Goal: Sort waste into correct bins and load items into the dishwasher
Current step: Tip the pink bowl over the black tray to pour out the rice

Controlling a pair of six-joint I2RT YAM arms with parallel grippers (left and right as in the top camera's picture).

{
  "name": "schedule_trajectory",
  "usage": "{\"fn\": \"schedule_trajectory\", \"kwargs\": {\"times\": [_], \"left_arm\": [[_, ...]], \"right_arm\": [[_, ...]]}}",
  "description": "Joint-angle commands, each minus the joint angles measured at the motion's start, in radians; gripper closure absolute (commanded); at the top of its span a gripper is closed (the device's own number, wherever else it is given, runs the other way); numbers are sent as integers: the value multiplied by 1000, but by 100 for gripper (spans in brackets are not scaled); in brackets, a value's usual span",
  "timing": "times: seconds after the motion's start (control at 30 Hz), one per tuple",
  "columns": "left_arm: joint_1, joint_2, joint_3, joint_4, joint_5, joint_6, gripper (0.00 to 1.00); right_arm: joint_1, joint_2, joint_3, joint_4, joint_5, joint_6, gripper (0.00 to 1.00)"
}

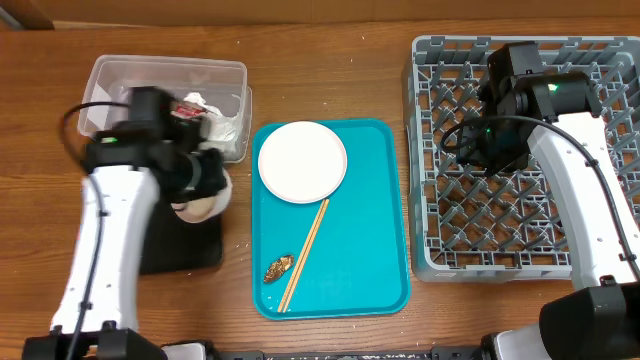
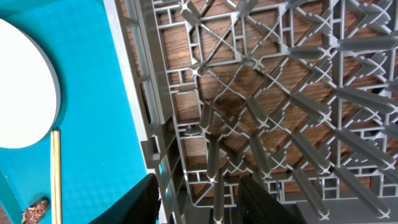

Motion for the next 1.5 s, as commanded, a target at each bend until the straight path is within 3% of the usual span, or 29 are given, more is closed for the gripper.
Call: {"fn": "schedule_trajectory", "kwargs": {"times": [0.0, 0.3, 0.53, 1.2, 1.3, 1.37, 1.4, 1.47], "left_arm": [[175, 44, -44, 9, 348, 235, 96], [489, 212, -171, 12, 842, 498, 96], [586, 321, -178, -50, 997, 566, 96], [665, 343, -178, -94, 1022, 537, 96], [665, 341, -178, -114, 975, 389, 96], [665, 334, -177, -156, 1074, 645, 96], [665, 335, -177, -119, 1057, 638, 96], [665, 340, -177, -63, 969, 473, 96]], "right_arm": [[1, -1, 7, 2, 9, -4, 57], [1, -1, 7, -3, 9, -3, 57], [1, -1, 7, -2, 9, -3, 57], [1, -1, 7, -2, 9, -3, 57], [1, -1, 7, -2, 9, -3, 57], [1, -1, 7, -2, 9, -3, 57], [1, -1, 7, -2, 8, -3, 57], [1, -1, 7, -2, 8, -3, 57]]}}
